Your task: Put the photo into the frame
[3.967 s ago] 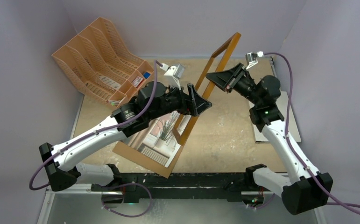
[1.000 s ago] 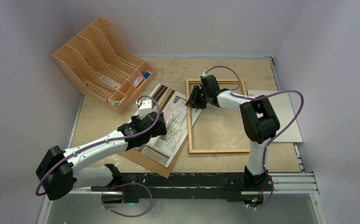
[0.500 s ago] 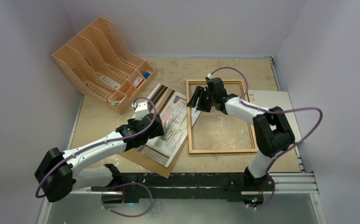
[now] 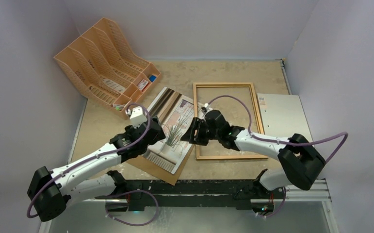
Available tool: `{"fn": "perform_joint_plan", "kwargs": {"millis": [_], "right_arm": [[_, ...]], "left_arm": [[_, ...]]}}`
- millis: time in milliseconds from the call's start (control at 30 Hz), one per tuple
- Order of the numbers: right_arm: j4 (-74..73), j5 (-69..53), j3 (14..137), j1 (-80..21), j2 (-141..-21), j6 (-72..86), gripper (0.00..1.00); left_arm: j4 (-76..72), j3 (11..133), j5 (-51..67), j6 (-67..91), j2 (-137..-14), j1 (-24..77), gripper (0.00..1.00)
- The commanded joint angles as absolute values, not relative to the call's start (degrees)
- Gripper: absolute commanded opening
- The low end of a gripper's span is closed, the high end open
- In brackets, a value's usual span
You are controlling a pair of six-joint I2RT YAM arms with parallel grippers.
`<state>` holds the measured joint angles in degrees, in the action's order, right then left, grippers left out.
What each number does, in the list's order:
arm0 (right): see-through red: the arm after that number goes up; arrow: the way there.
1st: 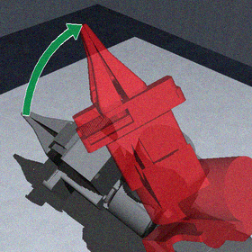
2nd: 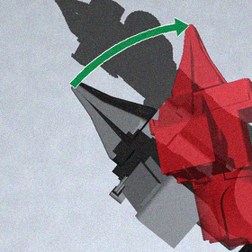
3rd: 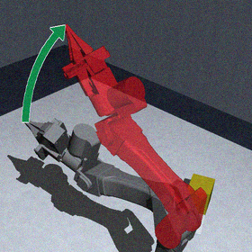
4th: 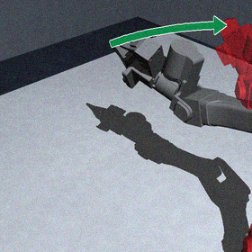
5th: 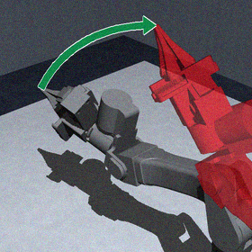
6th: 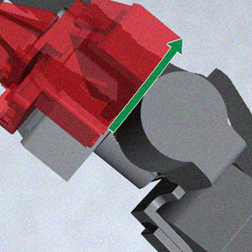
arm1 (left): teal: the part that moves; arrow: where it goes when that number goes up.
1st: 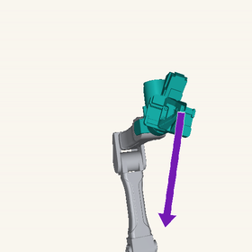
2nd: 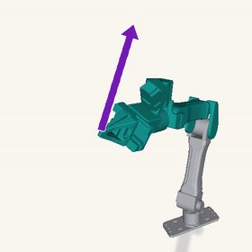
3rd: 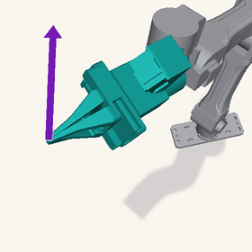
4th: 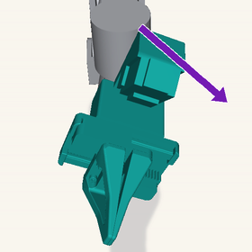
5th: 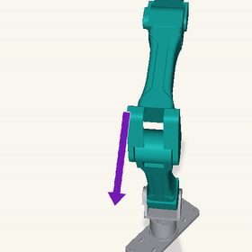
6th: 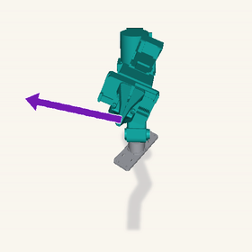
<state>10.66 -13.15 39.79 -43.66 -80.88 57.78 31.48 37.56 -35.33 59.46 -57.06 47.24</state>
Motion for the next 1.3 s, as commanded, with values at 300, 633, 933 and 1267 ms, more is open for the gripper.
{"fn": "perform_joint_plan", "kwargs": {"millis": [300, 633, 933, 1267], "right_arm": [[8.3, -5.8, 42.5, -52.6, -85.5, 63.7, 0.63], [0.4, -2.2, 42.6, -54.2, -86.0, 66.6, 0.82], [-8.2, 1.8, 50.0, -57.3, -93.6, 69.4, 0.84], [1.5, -5.5, 52.3, -56.9, -98.9, 65.6, 0.79]], "left_arm": [[33.4, 33.7, -35.6, 59.6, -51.8, 45.7, 0.97], [27.3, 41.7, -28.7, 46.7, -64.9, 34.9, 0.99], [20.9, 41.8, -28.2, 44.4, -73.2, 28.4, 0.99], [19.9, 31.6, -26.2, 53.8, -77.1, 26.1, 0.99]]}}
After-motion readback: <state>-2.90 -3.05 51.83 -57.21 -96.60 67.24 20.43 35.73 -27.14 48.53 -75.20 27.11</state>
